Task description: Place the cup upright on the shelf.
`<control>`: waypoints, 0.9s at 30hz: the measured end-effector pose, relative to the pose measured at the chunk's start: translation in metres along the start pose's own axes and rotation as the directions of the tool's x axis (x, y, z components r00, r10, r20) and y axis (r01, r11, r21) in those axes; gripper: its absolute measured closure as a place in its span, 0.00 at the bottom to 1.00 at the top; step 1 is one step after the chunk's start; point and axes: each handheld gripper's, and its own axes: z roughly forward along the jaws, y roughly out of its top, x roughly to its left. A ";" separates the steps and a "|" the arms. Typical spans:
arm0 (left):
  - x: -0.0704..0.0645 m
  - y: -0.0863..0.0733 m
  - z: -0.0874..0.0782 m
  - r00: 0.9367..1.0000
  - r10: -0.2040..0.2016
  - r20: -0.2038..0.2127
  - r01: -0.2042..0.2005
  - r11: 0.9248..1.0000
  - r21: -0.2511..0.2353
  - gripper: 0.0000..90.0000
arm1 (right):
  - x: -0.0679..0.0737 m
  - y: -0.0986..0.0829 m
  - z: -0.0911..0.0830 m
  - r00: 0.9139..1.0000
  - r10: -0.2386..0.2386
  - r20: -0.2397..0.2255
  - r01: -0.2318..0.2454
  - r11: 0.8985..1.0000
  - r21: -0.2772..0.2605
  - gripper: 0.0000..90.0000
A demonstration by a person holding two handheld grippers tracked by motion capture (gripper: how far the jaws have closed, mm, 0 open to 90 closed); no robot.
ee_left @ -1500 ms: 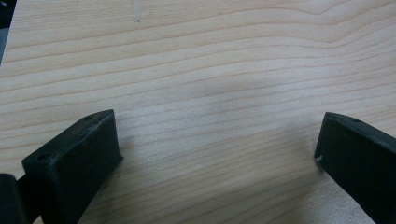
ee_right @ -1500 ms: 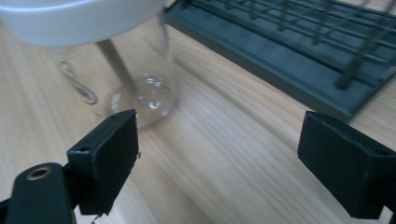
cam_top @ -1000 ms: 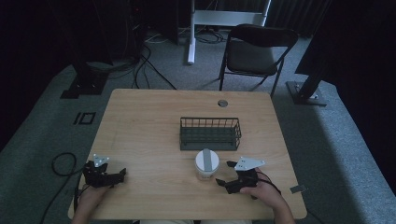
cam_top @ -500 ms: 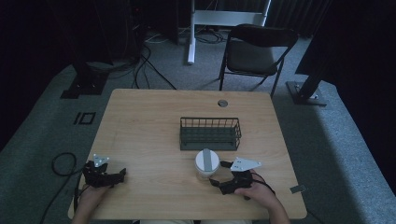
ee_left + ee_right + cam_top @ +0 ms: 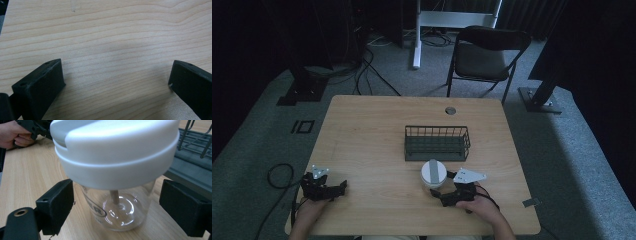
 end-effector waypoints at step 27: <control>0.000 0.000 0.000 1.000 0.000 0.000 0.000 1.000 0.000 0.00 | 0.009 0.005 0.020 0.999 0.019 0.050 -0.016 0.998 -0.063 0.13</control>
